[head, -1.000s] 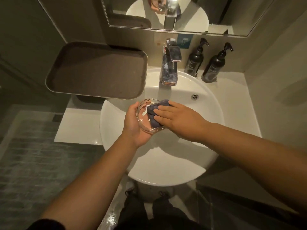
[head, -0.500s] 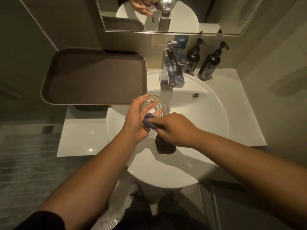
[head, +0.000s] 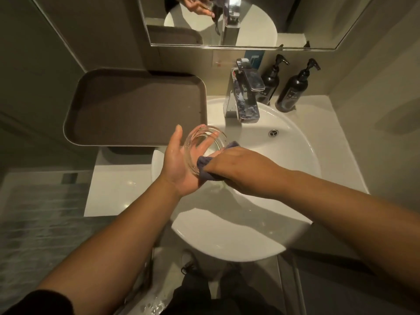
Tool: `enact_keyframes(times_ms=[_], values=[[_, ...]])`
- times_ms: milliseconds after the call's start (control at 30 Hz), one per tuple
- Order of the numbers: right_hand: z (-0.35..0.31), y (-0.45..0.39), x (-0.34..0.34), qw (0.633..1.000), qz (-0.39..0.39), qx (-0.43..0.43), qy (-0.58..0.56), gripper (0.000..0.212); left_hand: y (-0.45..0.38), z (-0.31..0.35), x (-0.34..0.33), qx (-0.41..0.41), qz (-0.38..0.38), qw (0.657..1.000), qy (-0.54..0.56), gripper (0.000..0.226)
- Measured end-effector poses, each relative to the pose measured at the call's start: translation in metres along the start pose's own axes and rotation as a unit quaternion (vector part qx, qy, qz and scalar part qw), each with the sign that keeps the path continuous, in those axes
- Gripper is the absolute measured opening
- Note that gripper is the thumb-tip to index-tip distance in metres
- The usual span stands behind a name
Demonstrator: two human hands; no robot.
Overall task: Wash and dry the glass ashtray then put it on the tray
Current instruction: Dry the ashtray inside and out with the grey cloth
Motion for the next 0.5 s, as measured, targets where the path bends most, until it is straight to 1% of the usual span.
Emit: enact_keyframes(times_ms=[67,167,200,233,333,367,433,467,500], values=[[0.003,0.003,0.003,1.0,0.016,0.018,-0.01,0.021,0.002,-0.002,-0.009,-0.017,-0.006,1.0,0.008,0.068],[0.008,0.003,0.003,0.999,0.046,-0.002,0.009,0.04,0.003,-0.007,-0.02,-0.047,-0.012,0.999,0.023,0.065],[0.01,0.003,0.003,0.998,0.06,-0.001,0.014,0.038,0.003,-0.009,-0.021,-0.046,-0.02,0.998,0.024,0.066],[0.011,0.003,0.004,0.998,0.065,0.009,0.02,0.031,0.003,-0.01,-0.023,-0.039,-0.035,0.998,0.027,0.068],[0.019,0.006,0.006,0.996,0.063,0.062,0.033,0.015,-0.003,-0.006,-0.018,-0.009,-0.044,0.999,0.024,0.066],[0.022,0.009,0.006,0.994,0.057,0.08,0.043,0.014,-0.005,-0.003,-0.017,0.0,-0.042,0.999,0.019,0.069],[0.029,0.014,0.006,0.991,0.052,0.103,0.062,0.016,-0.011,-0.001,-0.015,0.012,-0.018,1.0,-0.008,0.083],[0.031,0.016,0.006,0.992,0.052,0.102,0.061,0.018,-0.011,-0.001,-0.017,0.024,-0.014,1.0,-0.013,0.084],[0.033,0.017,0.006,0.993,0.056,0.092,0.052,0.02,-0.013,-0.002,-0.018,0.02,-0.007,1.0,-0.007,0.079]])
Point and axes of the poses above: each hand's wrist, its own y-axis away from the middle knuckle, its own x-axis out of the back of the hand, z = x × y, the point moved 2 cm from there along -y, towards the middle knuckle, and after that the axes turned 4 degrees about z, right-handed, at the moved point
